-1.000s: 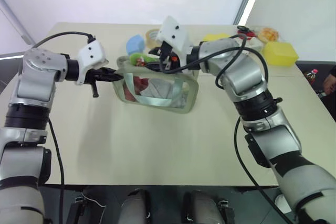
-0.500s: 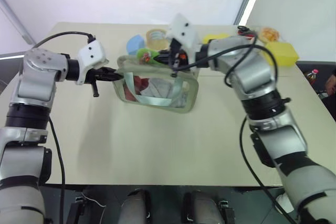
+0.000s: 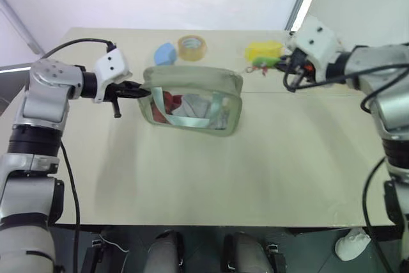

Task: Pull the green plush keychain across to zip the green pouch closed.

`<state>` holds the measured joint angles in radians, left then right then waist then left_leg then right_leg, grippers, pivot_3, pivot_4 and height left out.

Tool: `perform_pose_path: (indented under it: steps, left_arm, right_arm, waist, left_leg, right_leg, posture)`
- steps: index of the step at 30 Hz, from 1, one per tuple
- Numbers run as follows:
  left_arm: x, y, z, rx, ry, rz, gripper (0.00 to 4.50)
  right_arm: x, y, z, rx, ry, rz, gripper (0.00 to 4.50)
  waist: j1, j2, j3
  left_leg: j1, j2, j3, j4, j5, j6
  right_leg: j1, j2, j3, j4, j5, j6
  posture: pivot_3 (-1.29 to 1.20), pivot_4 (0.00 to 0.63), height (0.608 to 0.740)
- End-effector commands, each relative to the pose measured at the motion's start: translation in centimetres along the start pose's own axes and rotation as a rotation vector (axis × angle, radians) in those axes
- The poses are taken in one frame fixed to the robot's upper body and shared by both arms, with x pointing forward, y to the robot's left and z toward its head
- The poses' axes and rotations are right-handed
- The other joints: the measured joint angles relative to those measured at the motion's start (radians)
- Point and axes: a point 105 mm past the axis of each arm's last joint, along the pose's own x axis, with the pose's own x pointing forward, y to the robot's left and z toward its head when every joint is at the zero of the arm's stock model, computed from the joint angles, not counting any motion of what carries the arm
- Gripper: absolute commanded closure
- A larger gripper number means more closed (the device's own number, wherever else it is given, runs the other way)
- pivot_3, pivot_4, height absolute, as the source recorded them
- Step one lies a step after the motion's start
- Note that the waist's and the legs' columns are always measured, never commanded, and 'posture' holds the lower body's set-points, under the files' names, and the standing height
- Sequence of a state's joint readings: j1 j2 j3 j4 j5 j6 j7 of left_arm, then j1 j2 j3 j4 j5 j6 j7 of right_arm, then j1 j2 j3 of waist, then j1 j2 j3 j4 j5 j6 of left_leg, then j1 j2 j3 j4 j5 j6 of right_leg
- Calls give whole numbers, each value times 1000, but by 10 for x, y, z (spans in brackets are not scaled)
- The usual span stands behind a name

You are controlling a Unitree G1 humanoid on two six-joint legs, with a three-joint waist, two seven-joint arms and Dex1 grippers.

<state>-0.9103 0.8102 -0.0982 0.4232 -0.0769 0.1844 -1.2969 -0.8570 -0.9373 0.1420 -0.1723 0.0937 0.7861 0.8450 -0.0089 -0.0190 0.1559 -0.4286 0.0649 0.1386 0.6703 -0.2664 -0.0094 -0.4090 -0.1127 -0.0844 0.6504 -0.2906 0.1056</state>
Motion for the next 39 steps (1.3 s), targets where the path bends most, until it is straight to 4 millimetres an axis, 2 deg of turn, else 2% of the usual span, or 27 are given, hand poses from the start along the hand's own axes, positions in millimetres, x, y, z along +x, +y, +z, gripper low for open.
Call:
perform_pose_path:
  steps: [1, 2, 5, 7, 8, 12, 15, 19, 21, 24, 26, 27, 29, 32, 34, 35, 39]
  left_arm:
    - [-3, 2, 0, -5, 5, 26, 4500]
    - [-2, 1, 0, -6, 4, 25, 4500]
    - [0, -3, -1, -15, 0, 17, 4500]
    - [1, -5, -1, -19, 0, 14, 4500]
    - [1, -5, -1, -19, 1, 13, 4500]
    - [0, -6, 1, -21, 0, 11, 4500]
    - [1, -7, 1, -23, 0, 10, 4500]
    - [2, -8, 2, -20, -3, 9, 4500]
    - [3, -8, 3, -19, -5, 11, 4500]
    - [3, -8, 2, -18, -3, 17, 4500]
    - [0, -3, 4, -35, -22, 43, 4500]
    - [-3, -1, 6, -50, -37, 53, 3699]
    - [-12, 7, 9, -80, -57, 82, 2868]
    - [-24, 15, 8, -122, -71, 114, 1296]
    - [-35, 18, 11, -163, -96, 122, 252]
    - [-39, 18, 12, -178, -107, 122, 48]
    - [-54, 20, 14, -242, -137, 149, 48]
  right_arm:
    - [-9, -11, -43, -35, 156, -133, 4434]
    - [-7, -5, -54, -29, 183, -122, 4434]
    - [14, 35, -99, 39, 263, -45, 4434]
    - [28, 58, -113, 87, 273, -15, 4434]
    - [32, 63, -115, 97, 272, -11, 4434]
    - [55, 90, -105, 137, 214, 36, 4434]
    - [63, 97, -95, 117, 178, 59, 4434]
    - [70, 103, -79, 3, 129, 99, 4434]
    - [69, 102, -76, -55, 123, 109, 4434]
    - [63, 90, -73, -32, 108, 95, 4434]
    - [49, 73, -66, 43, 78, 89, 3822]
    - [40, 66, -61, 83, 55, 99, 3483]
    - [20, 54, -49, 154, -2, 129, 2499]
    - [-7, 50, -31, 245, -81, 221, 879]
    - [-28, 44, -11, 283, -142, 267, 0]
    - [-35, 42, -3, 292, -165, 275, 0]
    - [-51, 37, 30, 321, -262, 303, 0]
  waist:
    - [1, 0, 0]
    - [1, 0, 0]
    - [0, 0, 0]
    - [-2, 0, -1]
    - [-2, 1, -1]
    - [-2, 1, -1]
    - [-2, 1, -1]
    - [-3, 1, -1]
    - [-2, 1, -1]
    - [-1, 1, -1]
    - [-1, 1, -1]
    - [0, 1, -1]
    - [0, 1, 0]
    - [-2, 1, 0]
    - [-6, 1, 0]
    - [-7, 1, 0]
    - [-4, 1, 0]
  left_leg:
    - [0, 0, 0, 0, 0, 0]
    - [0, 0, 0, 0, 0, 0]
    - [1, 0, 0, 0, 0, 0]
    - [2, 0, 0, 0, 0, 0]
    - [3, 0, 0, 1, 0, 0]
    - [3, 0, 0, 1, 0, 0]
    - [3, 0, -1, 1, 0, 0]
    - [3, 0, -1, 1, 0, 0]
    - [3, 0, -1, 0, 0, 0]
    - [2, 0, -1, 0, 0, 0]
    - [2, 0, -1, 1, 0, 0]
    - [2, 0, -1, 1, 0, 0]
    - [2, 0, -1, 0, 0, 0]
    - [2, 0, -1, 0, 0, 0]
    - [2, 1, -1, 0, 0, 0]
    - [2, 1, -1, 0, 0, 0]
    - [2, 1, -1, 0, 0, 0]
  right_leg:
    - [0, 0, 0, 0, 0, 0]
    - [0, 0, 0, 0, 0, 0]
    - [1, 0, 0, 0, 0, 0]
    - [2, 0, 0, 0, 0, 0]
    - [3, 0, 0, 0, 0, 0]
    - [3, 0, 0, 0, 0, 0]
    - [3, 0, 0, 0, 0, 0]
    - [3, 0, 0, 0, 0, 0]
    - [3, 0, 0, 0, 0, 0]
    - [3, 0, 0, 0, 0, 0]
    - [3, 0, 0, 0, 0, 0]
    - [3, 0, 0, 0, 0, 0]
    - [3, 0, 0, 0, 0, 0]
    - [2, 0, 0, 0, 0, 0]
    - [2, 1, 0, 0, 0, 0]
    - [2, 1, 0, 0, 0, 0]
    - [2, 1, 0, 0, 0, 0]
  posture:
    - [0, 150, 740]
    - [0, 150, 740]
    - [0, 150, 740]
    - [0, 150, 740]
    - [0, 150, 740]
    - [0, 150, 740]
    - [0, 150, 740]
    - [0, 150, 740]
    - [0, 150, 740]
    - [0, 150, 740]
    - [0, 150, 740]
    - [0, 150, 740]
    - [0, 150, 740]
    - [0, 150, 740]
    - [0, 150, 740]
    - [0, 150, 740]
    - [0, 150, 740]
